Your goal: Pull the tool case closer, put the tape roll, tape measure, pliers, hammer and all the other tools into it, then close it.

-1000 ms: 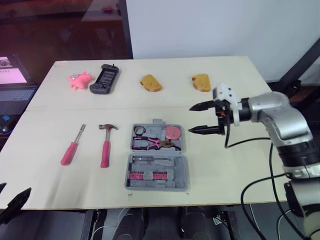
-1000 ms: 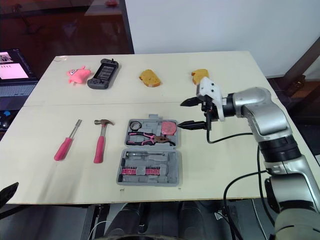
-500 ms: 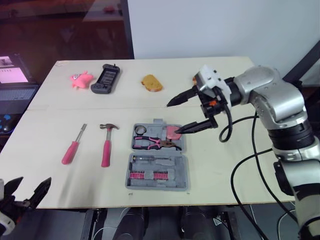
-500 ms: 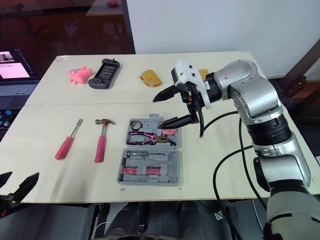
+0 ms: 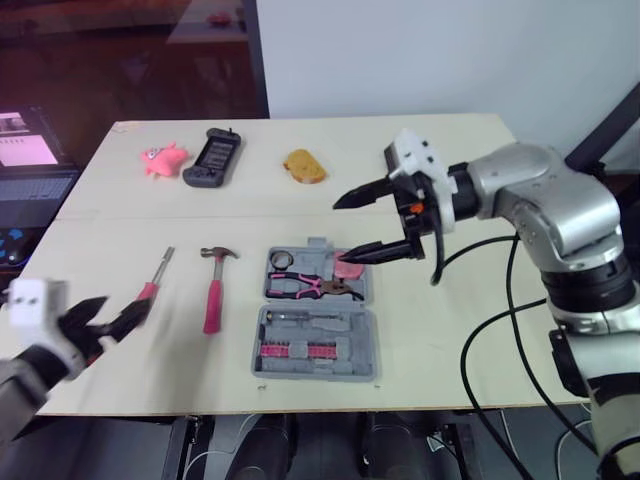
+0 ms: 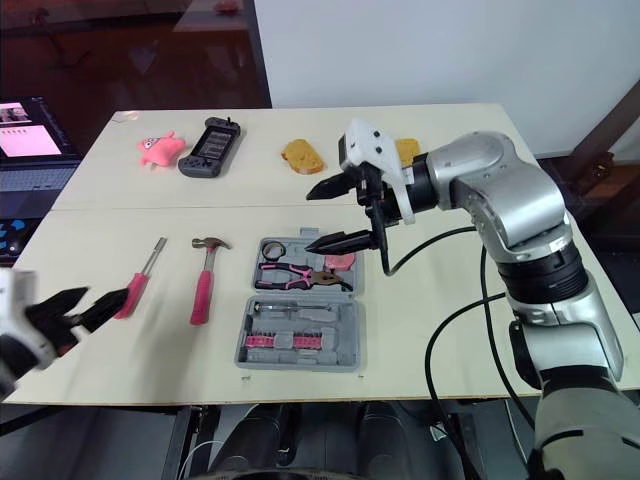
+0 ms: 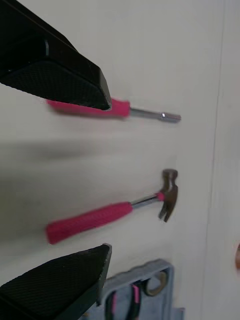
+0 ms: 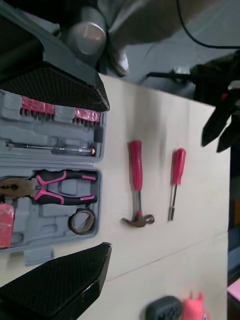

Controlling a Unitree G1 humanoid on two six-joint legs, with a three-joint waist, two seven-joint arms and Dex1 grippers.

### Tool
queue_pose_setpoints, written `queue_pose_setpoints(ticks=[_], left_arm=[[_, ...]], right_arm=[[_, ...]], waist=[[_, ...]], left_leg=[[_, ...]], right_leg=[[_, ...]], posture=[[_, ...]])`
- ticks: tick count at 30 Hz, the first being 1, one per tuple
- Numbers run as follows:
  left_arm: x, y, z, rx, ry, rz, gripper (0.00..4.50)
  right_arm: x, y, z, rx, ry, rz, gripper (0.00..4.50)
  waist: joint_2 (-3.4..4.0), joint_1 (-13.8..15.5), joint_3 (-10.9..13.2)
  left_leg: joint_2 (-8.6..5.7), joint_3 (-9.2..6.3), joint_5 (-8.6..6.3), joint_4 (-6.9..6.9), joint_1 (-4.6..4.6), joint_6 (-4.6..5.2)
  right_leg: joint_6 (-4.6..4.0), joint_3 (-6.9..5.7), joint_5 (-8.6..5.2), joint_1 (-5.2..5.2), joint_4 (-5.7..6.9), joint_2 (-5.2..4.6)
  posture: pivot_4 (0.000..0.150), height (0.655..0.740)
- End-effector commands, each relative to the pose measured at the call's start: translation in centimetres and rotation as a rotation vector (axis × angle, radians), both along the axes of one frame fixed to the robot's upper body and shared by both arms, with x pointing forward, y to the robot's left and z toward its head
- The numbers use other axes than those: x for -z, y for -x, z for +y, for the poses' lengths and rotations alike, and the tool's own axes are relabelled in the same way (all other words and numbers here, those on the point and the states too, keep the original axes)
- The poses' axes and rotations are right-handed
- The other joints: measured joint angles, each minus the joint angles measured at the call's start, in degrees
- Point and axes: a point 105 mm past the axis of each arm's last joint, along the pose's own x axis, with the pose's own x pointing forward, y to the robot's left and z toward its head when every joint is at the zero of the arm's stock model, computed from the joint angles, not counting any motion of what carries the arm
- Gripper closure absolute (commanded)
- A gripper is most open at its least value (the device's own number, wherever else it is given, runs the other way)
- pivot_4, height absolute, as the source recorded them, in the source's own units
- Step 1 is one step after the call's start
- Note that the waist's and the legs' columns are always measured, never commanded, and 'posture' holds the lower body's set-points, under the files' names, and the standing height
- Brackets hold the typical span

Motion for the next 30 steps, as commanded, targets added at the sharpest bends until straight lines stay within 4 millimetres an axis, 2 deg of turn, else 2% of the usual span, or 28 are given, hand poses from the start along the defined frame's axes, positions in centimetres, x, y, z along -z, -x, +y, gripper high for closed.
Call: queue_pose_setpoints(ticks=[1, 4, 8, 11, 16, 29, 30], left_arm=[[1.2, -1.5, -0.4, -0.021, 0.006, 0.055, 0.0], [1.7, -3.8, -1.6, -0.034, -0.009, 0.04, 0.0], [1.9, -5.7, -2.3, -0.068, -0.017, 0.024, 0.0], [2.9, -8.0, -3.6, -0.066, -0.033, 0.03, 0.0], [4.4, -10.6, -5.5, -0.056, -0.07, 0.035, 0.0], [6.1, -13.1, -7.4, -0.057, -0.112, 0.052, 0.0], [6.2, -13.2, -7.3, -0.06, -0.127, 0.051, 0.25]], right_arm=[[-0.9, 0.5, -0.1, 0.027, -0.015, -0.058, 0.07], [-0.6, 0.6, -0.4, 0.067, -0.007, -0.05, 0.07], [-0.5, 0.8, -0.6, 0.091, -0.01, -0.049, 0.07], [-0.5, 0.9, -0.5, 0.104, -0.025, -0.047, 0.07], [-0.7, 0.8, -0.2, 0.127, -0.045, -0.02, 0.07], [-0.7, 0.5, -0.4, 0.173, -0.041, -0.017, 0.07], [-0.7, 0.5, -0.4, 0.175, -0.041, -0.018, 0.03]], waist=[[-0.02, -0.22, -0.01], [-0.02, -0.19, -0.01], [-0.04, -0.13, -0.02], [-0.04, -0.01, -0.02], [-0.07, 0.0, -0.03], [-0.07, -0.03, -0.03], [-0.07, -0.04, -0.03]], left_leg=[[-0.02, 0.02, 0.0, 0.0, 0.0, 0.0], [-0.03, 0.06, 0.0, -0.02, 0.0, 0.01], [-0.04, 0.05, 0.0, 0.02, 0.0, 0.0], [-0.05, 0.05, 0.0, 0.02, 0.01, 0.0], [-0.09, 0.05, 0.01, 0.08, 0.0, 0.01], [-0.13, 0.04, 0.0, 0.21, -0.02, 0.03], [-0.13, 0.04, -0.01, 0.23, -0.02, 0.05]], right_leg=[[0.06, 0.03, 0.04, 0.0, -0.01, -0.01], [0.11, 0.09, 0.08, -0.04, 0.0, 0.0], [0.11, 0.08, 0.1, -0.01, 0.02, 0.01], [0.12, 0.08, 0.11, -0.01, 0.02, 0.01], [0.24, 0.09, 0.18, 0.05, -0.01, 0.01], [0.3, 0.09, 0.23, 0.08, 0.0, 0.01], [0.31, 0.09, 0.23, 0.08, 0.0, 0.01]], posture=[[0.15, 0.74], [0.15, 0.74], [0.15, 0.74], [0.15, 0.74], [0.15, 0.74], [0.15, 0.74], [0.15, 0.74]])
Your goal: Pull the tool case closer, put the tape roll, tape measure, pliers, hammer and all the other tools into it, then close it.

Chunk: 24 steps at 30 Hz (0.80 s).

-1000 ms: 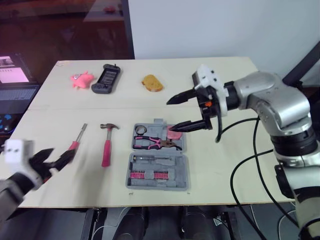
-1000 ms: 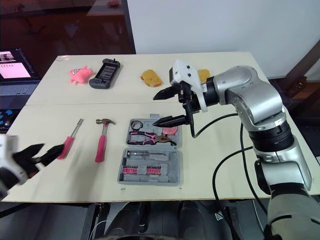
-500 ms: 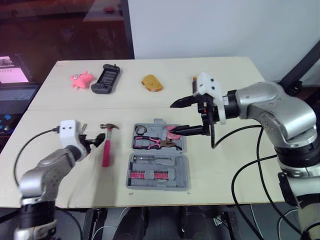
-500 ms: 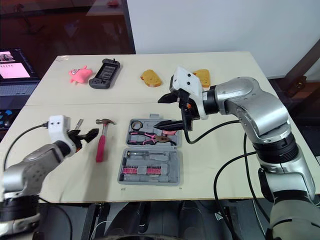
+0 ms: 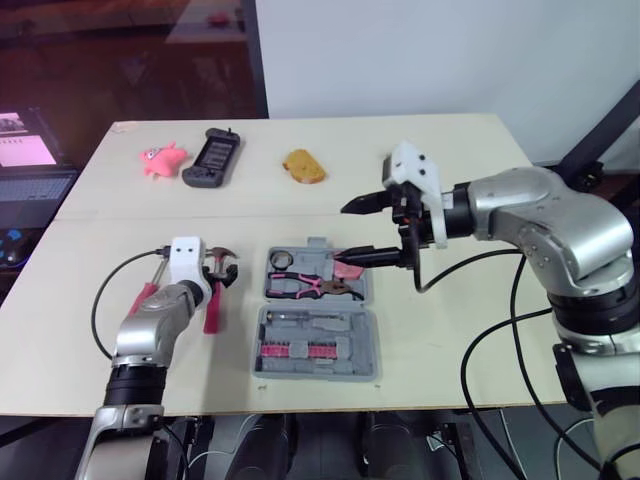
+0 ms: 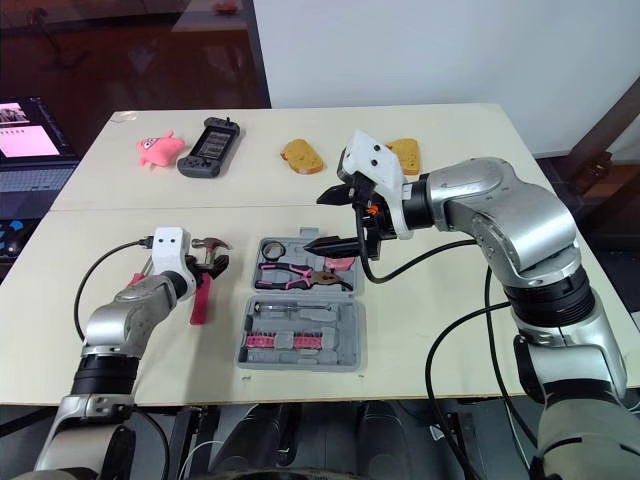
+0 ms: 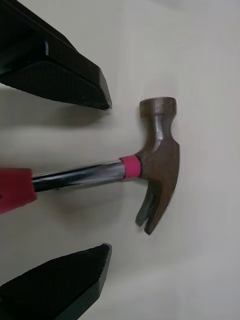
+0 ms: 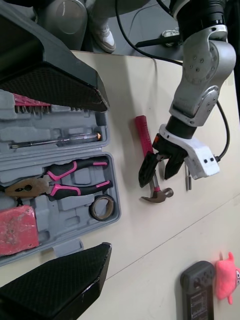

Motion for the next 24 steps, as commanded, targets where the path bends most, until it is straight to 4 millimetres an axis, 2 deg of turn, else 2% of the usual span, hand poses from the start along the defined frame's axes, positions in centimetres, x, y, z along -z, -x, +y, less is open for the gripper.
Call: queue_pose_setpoints(ticks=[1, 3, 7, 9, 16, 19, 24], left_arm=[[-0.8, -0.6, 0.1, -0.015, -0.031, -0.038, 0.51], [-0.6, -0.5, 0.3, -0.03, -0.053, -0.032, 1.33], [-0.6, -0.3, 0.8, -0.064, -0.071, -0.026, 3.53], [-0.9, -0.2, 0.8, -0.067, -0.07, -0.036, 4.44], [-1.7, 0.2, 2.1, -0.078, -0.075, -0.084, 4.44], [-3.0, 0.8, 2.8, -0.043, -0.094, -0.152, 4.44], [-4.8, 3.4, 3.1, 0.134, -0.144, -0.165, 4.44]], right_arm=[[-1.6, 0.3, -0.1, -0.005, -0.009, -0.065, 0.0], [-1.5, 0.3, -0.1, -0.003, -0.005, -0.067, 0.0], [-1.7, -0.1, 0.0, 0.004, -0.01, -0.088, 0.0], [-2.0, -0.4, 0.1, 0.014, -0.02, -0.103, 0.0], [-2.7, -1.7, 0.1, 0.047, -0.045, -0.162, 0.0], [-2.7, -1.8, 0.1, 0.041, -0.04, -0.163, 0.0], [-2.1, -0.9, 0.2, -0.026, -0.008, -0.139, 0.0]], waist=[[0.0, -0.03, 0.0], [0.0, -0.04, 0.0], [0.0, -0.04, 0.0], [0.0, -0.05, 0.0], [0.0, -0.2, 0.0], [0.0, -0.28, 0.0], [0.0, -0.26, 0.0]], left_leg=[[0.0, 0.0, 0.0, 0.01, 0.0, 0.01], [-0.01, 0.0, 0.0, 0.01, 0.0, 0.01], [-0.01, 0.0, -0.01, 0.01, 0.0, 0.01], [-0.01, 0.0, -0.01, 0.02, 0.0, 0.01], [-0.01, 0.01, -0.01, 0.01, 0.0, 0.01], [0.0, 0.01, -0.01, 0.01, -0.01, 0.01], [0.03, 0.0, -0.02, 0.0, -0.02, 0.01]], right_leg=[[0.01, 0.0, 0.0, 0.0, 0.0, -0.01], [0.01, 0.0, 0.01, 0.0, 0.0, -0.01], [0.02, 0.0, 0.01, 0.0, 0.0, 0.0], [0.02, 0.0, 0.01, 0.0, 0.01, 0.0], [0.02, 0.01, 0.01, -0.01, 0.01, 0.0], [0.01, 0.01, 0.01, -0.03, 0.01, 0.0], [0.0, 0.02, 0.02, -0.05, 0.01, 0.0]], posture=[[0.15, 0.74], [0.15, 0.74], [0.15, 0.74], [0.15, 0.74], [0.15, 0.74], [0.15, 0.74], [0.15, 0.74]])
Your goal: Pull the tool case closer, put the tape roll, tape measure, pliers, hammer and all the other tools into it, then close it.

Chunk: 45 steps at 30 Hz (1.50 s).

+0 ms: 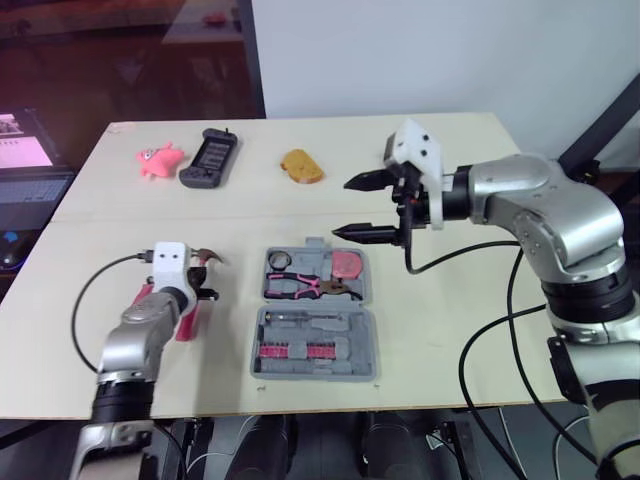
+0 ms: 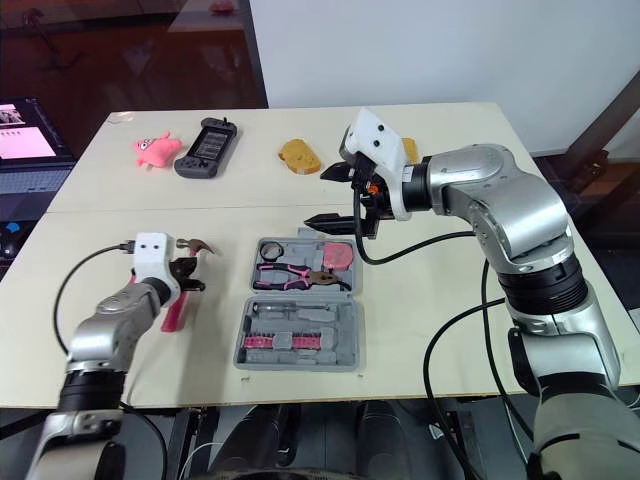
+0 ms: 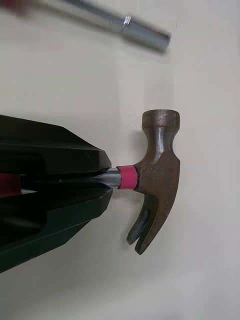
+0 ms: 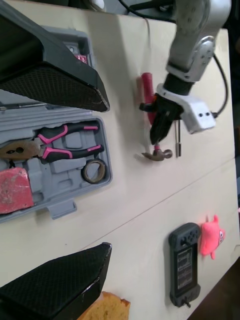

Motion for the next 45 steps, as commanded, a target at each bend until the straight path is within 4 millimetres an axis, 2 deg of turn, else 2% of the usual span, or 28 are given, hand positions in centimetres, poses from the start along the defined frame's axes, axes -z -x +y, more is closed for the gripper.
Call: queue_pose_setpoints(ticks=[1, 3, 7, 11, 14, 17, 19, 21, 23, 25, 32, 40, 45], left_arm=[[-3.0, 1.7, -0.2, 0.16, -0.06, -0.053, 4.44], [-3.0, 3.3, -0.3, 0.253, -0.089, -0.017, 4.44], [-4.5, 5.5, -0.3, 0.413, -0.101, 0.011, 4.44], [-6.7, 7.9, -1.9, 0.704, -0.178, 0.092, 4.44], [-7.9, 8.5, -2.8, 0.827, -0.216, 0.135, 4.44], [-9.0, 8.9, -4.3, 0.955, -0.254, 0.179, 4.44], [-9.5, 9.2, -6.2, 1.072, -0.28, 0.219, 4.44], [-9.6, 9.4, -7.3, 1.142, -0.303, 0.256, 4.44], [-9.3, 9.8, -8.0, 1.206, -0.315, 0.31, 4.44], [-9.1, 9.7, -9.5, 1.281, -0.318, 0.358, 4.44], [-8.4, 8.2, -13.4, 1.38, -0.383, 0.388, 4.44], [-5.3, 6.8, -18.9, 1.462, -0.472, 0.375, 4.44], [-3.5, 6.0, -20.5, 1.45, -0.518, 0.362, 4.44]], right_arm=[[-0.8, 1.2, 0.2, -0.076, 0.03, -0.038, 0.0], [-0.6, 1.4, 0.1, -0.091, 0.038, -0.032, 0.0], [-0.2, 1.9, -0.2, -0.112, 0.057, -0.002, 0.0], [0.9, 4.5, -1.6, -0.192, 0.105, 0.119, 0.0], [1.8, 5.6, -3.2, -0.202, 0.175, 0.16, 0.0], [2.4, 5.8, -4.7, -0.168, 0.242, 0.169, 0.0], [2.9, 6.1, -5.5, -0.139, 0.277, 0.178, 0.0], [3.1, 6.5, -5.9, -0.129, 0.292, 0.18, 0.0], [3.2, 6.7, -6.0, -0.107, 0.291, 0.198, 0.0], [3.2, 7.3, -6.4, -0.07, 0.28, 0.228, 0.0], [3.4, 8.8, -7.1, 0.014, 0.287, 0.262, 0.0], [3.4, 10.5, -7.6, 0.076, 0.294, 0.294, 0.0], [3.7, 10.9, -7.7, 0.108, 0.296, 0.303, 0.0]], waist=[[0.02, -0.02, 0.01], [0.02, -0.02, 0.01], [0.04, 0.06, 0.02], [-0.02, 0.46, 0.07], [0.09, 0.47, 0.14], [0.08, 0.21, 0.16], [0.11, 0.11, 0.18], [0.1, 0.11, 0.19], [0.12, -0.26, 0.2], [0.1, -0.17, 0.23], [-0.05, 0.26, 0.33], [-0.12, 0.27, 0.36], [-0.12, 0.21, 0.36]], left_leg=[[0.0, 0.01, -0.01, -0.01, 0.0, 0.01], [0.0, 0.03, -0.02, -0.02, 0.0, 0.03], [0.04, 0.06, -0.03, -0.06, 0.0, 0.03], [0.05, -0.03, -0.03, -0.03, -0.06, 0.03], [-0.01, 0.08, -0.06, 0.0, -0.09, 0.09], [0.04, 0.18, -0.06, -0.01, -0.08, 0.09], [0.09, 0.22, -0.06, -0.03, -0.09, 0.09], [0.09, 0.29, -0.06, -0.04, -0.08, 0.1], [0.1, 0.46, -0.1, -0.05, -0.08, 0.16], [0.13, 0.67, -0.11, -0.11, -0.08, 0.19], [0.13, 0.72, -0.16, 0.16, -0.12, 0.3], [0.11, 0.75, -0.21, 0.24, -0.12, 0.4], [0.13, 0.74, -0.2, 0.25, -0.11, 0.4]], right_leg=[[0.0, 0.0, 0.0, 0.01, -0.01, -0.01], [0.0, 0.02, 0.0, 0.0, -0.02, -0.02], [-0.02, 0.06, -0.01, -0.05, -0.03, -0.01], [-0.05, 0.0, -0.03, -0.02, -0.09, -0.01], [-0.21, 0.05, -0.12, -0.01, -0.17, -0.09], [-0.19, 0.05, -0.13, -0.05, -0.14, -0.08], [-0.08, 0.05, -0.07, -0.07, -0.13, -0.05], [0.0, 0.06, -0.03, -0.09, -0.12, -0.05], [0.02, 0.18, -0.03, -0.14, -0.12, -0.05], [0.03, 0.35, -0.02, -0.26, -0.08, -0.03], [0.07, 0.33, -0.04, -0.12, -0.07, -0.01], [0.12, 0.37, -0.04, -0.08, -0.08, -0.05], [0.13, 0.37, -0.03, -0.09, -0.07, -0.04]], posture=[[0.15, 0.74], [0.15, 0.74], [0.15, 0.74], [0.15, 0.74], [0.15, 0.74], [0.15, 0.74], [0.15, 0.74], [0.15, 0.74], [0.15, 0.74], [0.15, 0.74], [0.15, 0.74], [0.15, 0.74], [0.15, 0.74]])
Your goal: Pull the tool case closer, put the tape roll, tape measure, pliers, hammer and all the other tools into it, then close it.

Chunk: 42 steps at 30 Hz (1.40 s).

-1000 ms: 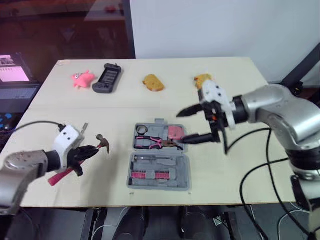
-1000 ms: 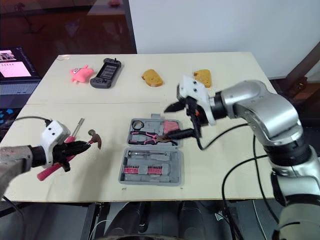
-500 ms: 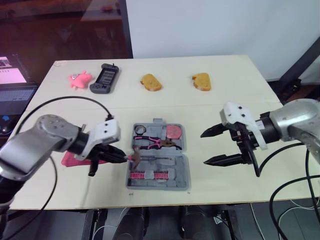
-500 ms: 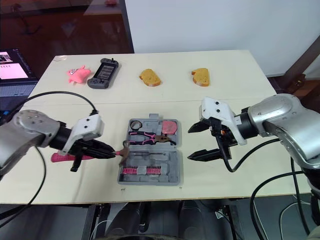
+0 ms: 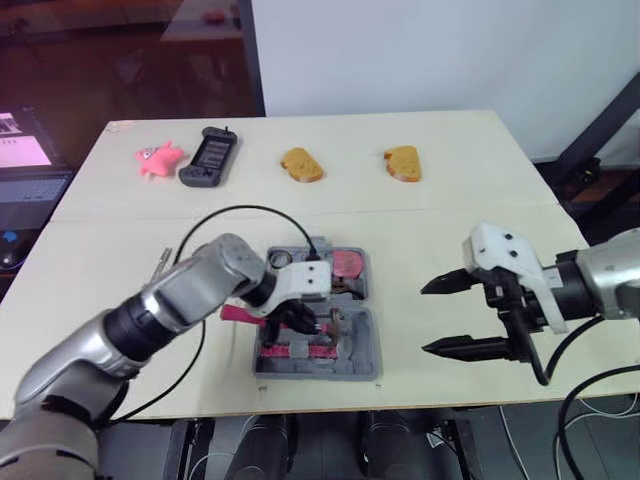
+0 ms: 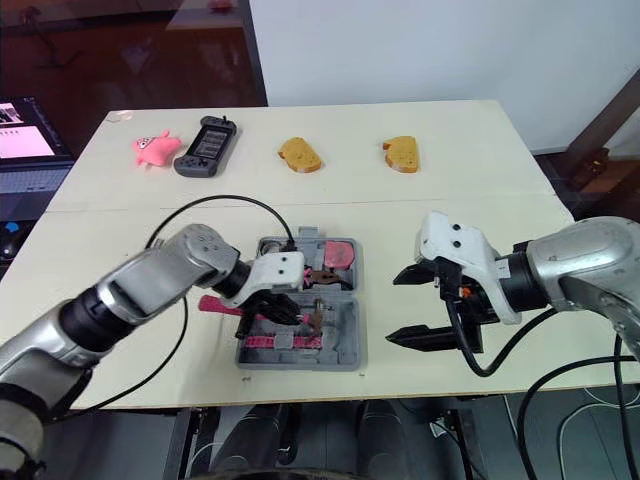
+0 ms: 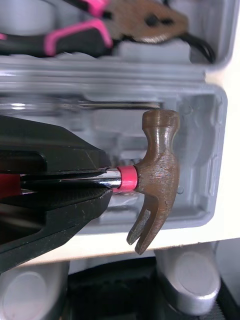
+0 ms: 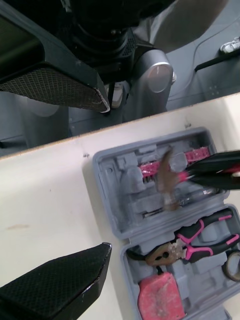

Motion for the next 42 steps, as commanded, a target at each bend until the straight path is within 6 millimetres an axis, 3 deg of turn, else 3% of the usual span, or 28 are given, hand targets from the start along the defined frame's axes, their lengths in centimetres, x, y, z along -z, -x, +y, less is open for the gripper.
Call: queue_pose_setpoints(ticks=[1, 5, 22, 42], left_arm=[[0.2, -1.2, -1.1, -0.017, 0.002, -0.08, 4.44], [0.7, -1.9, -2.2, -0.047, 0.021, -0.094, 4.44], [2.1, -0.9, -4.6, -0.042, 0.059, -0.028, 4.44], [3.2, -0.6, -5.3, -0.03, 0.037, -0.042, 4.44]], right_arm=[[-0.4, 0.3, 0.0, 0.014, 0.011, -0.033, 0.0], [-0.3, 0.3, 0.2, 0.025, 0.009, -0.037, 0.0], [-0.1, -0.2, 0.4, 0.04, 0.018, -0.052, 0.0], [0.2, -0.3, 0.5, 0.035, 0.02, -0.056, 0.0]], waist=[[0.0, 0.16, 0.0], [0.0, 0.4, 0.0], [0.01, 1.29, -0.01], [0.01, 1.28, -0.01]], left_leg=[[0.0, 0.0, 0.0, 0.01, 0.0, 0.0], [-0.03, 0.0, 0.0, 0.05, 0.0, 0.02], [-0.04, 0.0, 0.0, 0.1, 0.01, 0.02], [-0.05, 0.0, 0.0, 0.11, 0.01, 0.02]], right_leg=[[0.0, 0.0, 0.0, 0.01, 0.01, -0.01], [0.03, 0.0, 0.01, 0.03, 0.0, -0.04], [0.06, 0.0, 0.04, 0.07, 0.0, -0.04], [0.07, 0.0, 0.04, 0.08, 0.01, -0.04]], posture=[[0.15, 0.74], [0.15, 0.74], [0.15, 0.74], [0.15, 0.74]])
